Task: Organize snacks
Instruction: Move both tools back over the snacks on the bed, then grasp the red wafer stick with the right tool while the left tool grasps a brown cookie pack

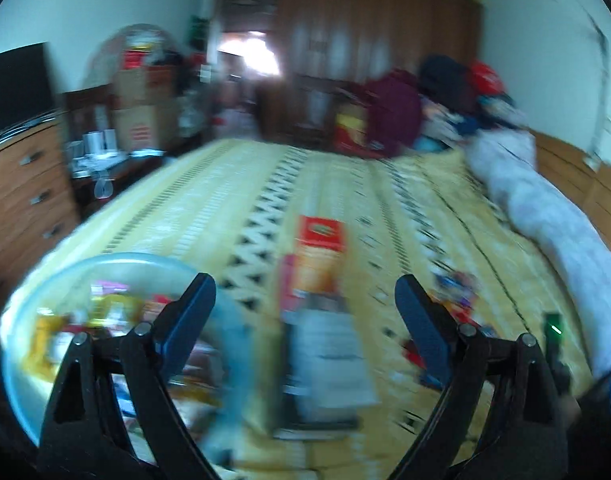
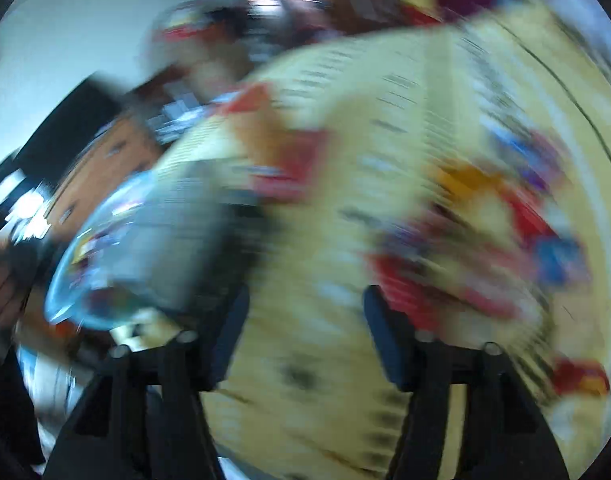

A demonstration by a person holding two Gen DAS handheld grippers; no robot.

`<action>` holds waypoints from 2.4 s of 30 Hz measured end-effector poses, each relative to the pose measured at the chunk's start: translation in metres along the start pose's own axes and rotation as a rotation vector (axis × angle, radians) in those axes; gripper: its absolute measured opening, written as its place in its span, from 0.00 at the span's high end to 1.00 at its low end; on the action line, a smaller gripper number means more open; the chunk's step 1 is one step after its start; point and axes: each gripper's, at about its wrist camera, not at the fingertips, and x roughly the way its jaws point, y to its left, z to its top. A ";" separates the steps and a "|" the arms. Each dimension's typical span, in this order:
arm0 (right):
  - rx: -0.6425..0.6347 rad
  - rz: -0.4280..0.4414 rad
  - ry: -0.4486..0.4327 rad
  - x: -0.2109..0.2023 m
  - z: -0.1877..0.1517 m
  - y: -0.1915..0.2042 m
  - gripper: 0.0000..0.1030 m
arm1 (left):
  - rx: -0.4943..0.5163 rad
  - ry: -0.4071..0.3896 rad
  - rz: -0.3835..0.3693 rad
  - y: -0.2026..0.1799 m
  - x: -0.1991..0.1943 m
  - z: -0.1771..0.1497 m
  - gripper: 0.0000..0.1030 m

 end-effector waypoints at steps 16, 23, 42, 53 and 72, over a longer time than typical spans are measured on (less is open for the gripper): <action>0.197 -0.005 0.125 0.105 0.046 -0.058 0.44 | 0.122 0.220 -0.129 -0.085 0.051 -0.045 0.11; 0.212 -0.075 0.056 0.134 0.083 -0.051 0.38 | 0.100 0.256 -0.120 -0.083 0.062 -0.055 0.11; 0.058 -0.061 -0.008 -0.014 -0.021 -0.086 0.51 | 0.090 0.375 -0.240 -0.129 0.079 -0.091 0.12; -0.098 -0.183 -0.065 -0.064 -0.023 -0.065 0.22 | 0.062 0.370 -0.218 -0.126 0.079 -0.089 0.12; -0.347 -0.071 0.200 0.109 0.032 -0.010 0.66 | 0.024 0.387 -0.199 -0.104 0.077 -0.094 0.12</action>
